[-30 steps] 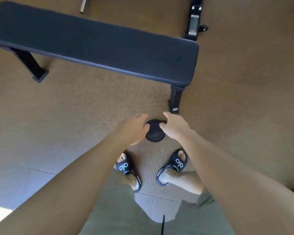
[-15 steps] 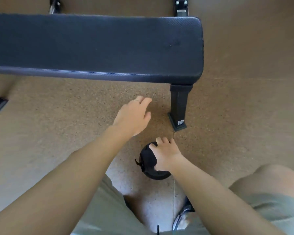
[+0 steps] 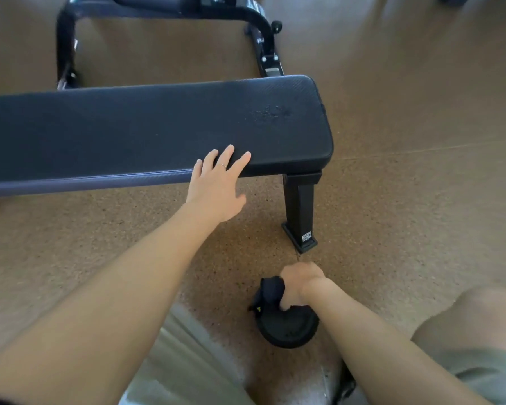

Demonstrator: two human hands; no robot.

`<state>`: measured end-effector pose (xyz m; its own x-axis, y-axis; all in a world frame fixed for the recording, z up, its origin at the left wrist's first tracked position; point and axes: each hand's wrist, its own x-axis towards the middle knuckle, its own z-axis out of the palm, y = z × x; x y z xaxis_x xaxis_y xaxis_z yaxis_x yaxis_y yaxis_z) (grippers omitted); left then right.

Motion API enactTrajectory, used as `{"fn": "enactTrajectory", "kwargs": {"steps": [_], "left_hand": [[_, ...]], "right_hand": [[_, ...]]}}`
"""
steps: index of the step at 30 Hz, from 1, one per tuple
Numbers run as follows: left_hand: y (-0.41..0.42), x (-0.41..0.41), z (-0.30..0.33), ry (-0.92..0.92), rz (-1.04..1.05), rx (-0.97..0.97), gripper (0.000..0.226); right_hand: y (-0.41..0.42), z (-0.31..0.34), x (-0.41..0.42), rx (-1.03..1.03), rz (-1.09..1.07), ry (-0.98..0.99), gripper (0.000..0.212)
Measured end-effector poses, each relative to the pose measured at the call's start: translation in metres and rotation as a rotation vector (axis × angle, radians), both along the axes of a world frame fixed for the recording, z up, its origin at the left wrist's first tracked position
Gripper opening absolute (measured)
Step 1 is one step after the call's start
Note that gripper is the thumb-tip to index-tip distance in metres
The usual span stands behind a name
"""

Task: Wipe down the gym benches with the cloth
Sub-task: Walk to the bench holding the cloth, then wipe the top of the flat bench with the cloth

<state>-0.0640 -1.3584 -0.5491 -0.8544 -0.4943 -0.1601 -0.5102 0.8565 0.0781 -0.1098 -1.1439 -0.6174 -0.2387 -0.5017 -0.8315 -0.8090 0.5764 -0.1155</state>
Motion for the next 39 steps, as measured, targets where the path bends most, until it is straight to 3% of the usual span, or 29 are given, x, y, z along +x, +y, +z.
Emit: {"fn": "enactTrajectory", "kwargs": {"steps": [2,5,7,9,11,13,15,18,21,23,25,32,34,39], "left_hand": [[-0.002,0.0,0.005,-0.009,-0.011,0.009,0.084],[-0.005,-0.002,0.01,-0.024,-0.024,0.024,0.08],[-0.007,-0.003,0.012,-0.033,-0.027,0.025,0.076],[-0.008,-0.004,0.015,-0.035,-0.022,0.025,0.071],[-0.008,-0.007,0.017,-0.035,-0.011,0.035,0.068],[-0.007,-0.009,0.019,-0.042,0.004,0.047,0.066],[-0.007,-0.011,0.023,-0.049,0.022,0.071,0.062],[-0.007,-0.014,0.027,-0.054,0.05,0.115,0.055],[-0.011,-0.02,0.035,-0.064,0.088,0.169,0.048],[-0.017,-0.028,0.042,-0.078,0.104,0.195,0.044],[-0.024,-0.034,0.045,-0.089,0.121,0.181,0.042],[-0.025,-0.052,0.022,0.014,0.254,0.157,0.015],[-0.027,-0.058,0.016,0.085,0.314,0.202,0.006],[-0.038,-0.062,0.001,0.157,0.28,0.124,0.009]], "right_hand": [[-0.005,0.008,-0.012,-0.077,-0.146,0.001,0.045],[-0.017,0.024,-0.036,-0.308,-0.603,-0.13,0.044],[-0.029,0.039,-0.054,-0.497,-0.803,-0.109,0.047],[-0.043,0.062,-0.073,-0.711,-0.962,-0.056,0.042],[-0.055,0.087,-0.091,-0.893,-1.086,-0.053,0.02],[-0.067,0.106,-0.105,-1.014,-1.108,-0.048,0.019],[-0.08,0.118,-0.113,-1.116,-1.085,-0.026,0.016],[-0.1,0.127,-0.118,-1.269,-0.976,0.149,0.027],[-0.117,0.116,-0.126,-1.173,-0.51,0.452,0.036],[-0.122,0.105,-0.127,-0.991,-0.148,0.489,0.041],[-0.125,0.1,-0.128,-0.863,0.083,0.517,0.048],[-0.117,0.088,-0.16,-0.924,0.271,0.467,0.047],[-0.114,0.069,-0.155,-0.926,0.201,0.472,0.049],[-0.134,0.051,-0.148,-0.955,0.115,0.504,0.06]]}}
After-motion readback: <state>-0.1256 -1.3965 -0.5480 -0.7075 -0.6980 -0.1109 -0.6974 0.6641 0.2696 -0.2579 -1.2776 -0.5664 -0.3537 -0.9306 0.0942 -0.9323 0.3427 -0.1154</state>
